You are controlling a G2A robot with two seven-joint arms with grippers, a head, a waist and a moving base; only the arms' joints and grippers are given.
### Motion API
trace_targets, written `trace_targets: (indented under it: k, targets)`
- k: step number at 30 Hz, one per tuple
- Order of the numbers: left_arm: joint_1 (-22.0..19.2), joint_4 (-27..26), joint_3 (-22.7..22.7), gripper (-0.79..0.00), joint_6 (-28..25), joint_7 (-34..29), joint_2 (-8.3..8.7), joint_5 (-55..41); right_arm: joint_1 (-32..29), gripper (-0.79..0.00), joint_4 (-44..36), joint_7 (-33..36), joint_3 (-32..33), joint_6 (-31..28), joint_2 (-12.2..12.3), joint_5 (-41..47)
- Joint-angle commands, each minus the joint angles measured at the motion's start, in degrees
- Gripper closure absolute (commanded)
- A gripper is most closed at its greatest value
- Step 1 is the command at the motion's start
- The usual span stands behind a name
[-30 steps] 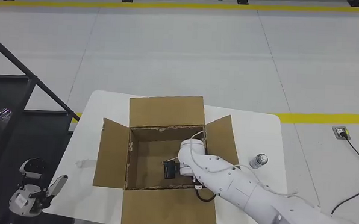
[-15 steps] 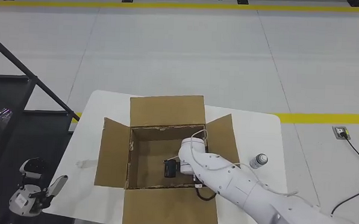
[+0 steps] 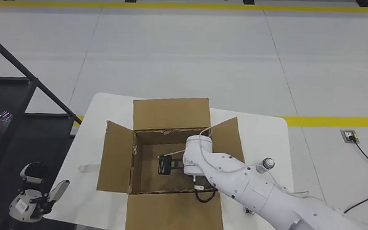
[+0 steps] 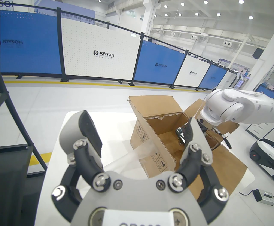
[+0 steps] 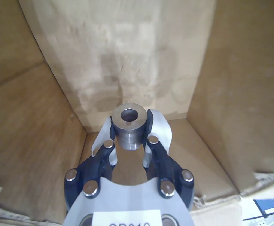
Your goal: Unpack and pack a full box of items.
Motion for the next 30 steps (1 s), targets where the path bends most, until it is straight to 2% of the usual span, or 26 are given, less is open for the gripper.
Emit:
trace_targets:
  k: [1, 9, 14, 15, 25, 30]
  targets:
    - [0.0, 0.0, 0.0, -0.785, 0.0, 0.0, 0.00, 0.0, -2.0, 0.000, -5.4, -1.8, 2.2, 1.8, 2.3, -2.7]
    - [0.0, 0.0, 0.0, -0.785, 0.0, 0.0, 0.00, 0.0, -16.4, 0.000, -29.8, -6.8, 14.4, 7.3, 12.5, -18.4]
    - [0.0, 0.0, 0.0, -0.785, 0.0, 0.0, 0.00, 0.0, -26.6, 0.000, -39.9, -8.5, 23.8, 8.3, 16.8, -23.1]
    - [0.0, 0.0, 0.0, -0.785, 0.0, 0.0, 0.00, 0.0, -28.0, 0.000, -40.9, -6.2, 25.5, 8.4, 17.3, -23.1]
    - [0.0, 0.0, 0.0, -0.785, 0.0, 0.0, 0.00, 0.0, -28.0, 0.000, -40.9, -6.2, 25.5, 8.4, 17.3, -23.1]
    - [0.0, 0.0, 0.0, -0.785, 0.0, 0.0, 0.00, 0.0, -30.9, 0.000, -42.8, -13.9, 28.7, 9.4, 17.8, -22.8]
